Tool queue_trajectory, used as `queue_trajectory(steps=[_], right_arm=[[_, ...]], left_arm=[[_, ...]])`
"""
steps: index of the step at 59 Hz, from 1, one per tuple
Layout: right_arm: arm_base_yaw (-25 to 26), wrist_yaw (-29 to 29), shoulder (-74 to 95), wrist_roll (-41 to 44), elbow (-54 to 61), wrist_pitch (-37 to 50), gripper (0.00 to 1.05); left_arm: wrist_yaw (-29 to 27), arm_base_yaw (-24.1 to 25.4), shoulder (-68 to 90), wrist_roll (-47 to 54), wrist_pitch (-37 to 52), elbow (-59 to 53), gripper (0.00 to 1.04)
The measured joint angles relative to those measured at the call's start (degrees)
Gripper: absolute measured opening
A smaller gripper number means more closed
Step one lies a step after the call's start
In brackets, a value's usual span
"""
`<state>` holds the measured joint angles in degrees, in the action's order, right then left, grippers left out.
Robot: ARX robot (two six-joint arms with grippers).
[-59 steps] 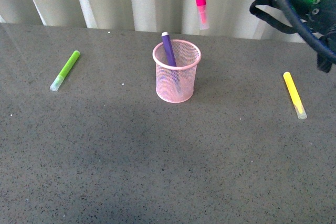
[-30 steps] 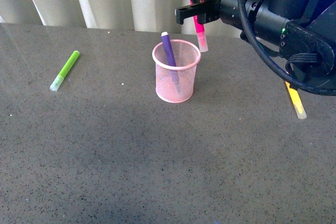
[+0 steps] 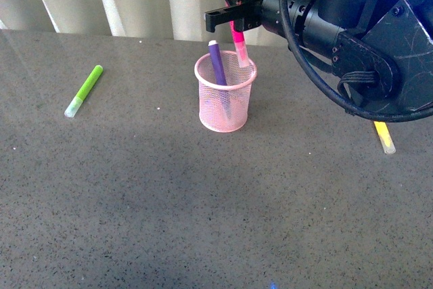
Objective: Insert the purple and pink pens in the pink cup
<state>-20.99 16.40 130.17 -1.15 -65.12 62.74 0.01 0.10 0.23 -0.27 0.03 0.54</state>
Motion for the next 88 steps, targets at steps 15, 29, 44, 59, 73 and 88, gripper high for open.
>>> queue_trajectory(steps=[15, 29, 44, 59, 73, 88], right_arm=[[0.2, 0.1, 0.0, -0.6, 0.0, 1.2, 0.25], [1.0, 0.2, 0.0, -0.8, 0.4, 1.9, 0.66], [1.9, -0.2, -0.2, -1.4, 0.9, 2.4, 0.97], [10.5, -4.9, -15.7, -2.9, 9.6, 1.9, 0.98], [22.4, -2.4, -40.2, -0.3, 25.8, -2.8, 0.98], [35.1, 6.9, -64.6, 0.2, 39.0, -12.6, 0.98]], left_arm=[[0.0, 0.0, 0.0, 0.0, 0.0, 0.0, 0.98], [0.0, 0.0, 0.0, 0.0, 0.0, 0.0, 0.98], [0.0, 0.0, 0.0, 0.0, 0.0, 0.0, 0.98], [0.0, 0.0, 0.0, 0.0, 0.0, 0.0, 0.98], [0.0, 0.0, 0.0, 0.0, 0.0, 0.0, 0.98], [0.0, 0.0, 0.0, 0.0, 0.0, 0.0, 0.98]])
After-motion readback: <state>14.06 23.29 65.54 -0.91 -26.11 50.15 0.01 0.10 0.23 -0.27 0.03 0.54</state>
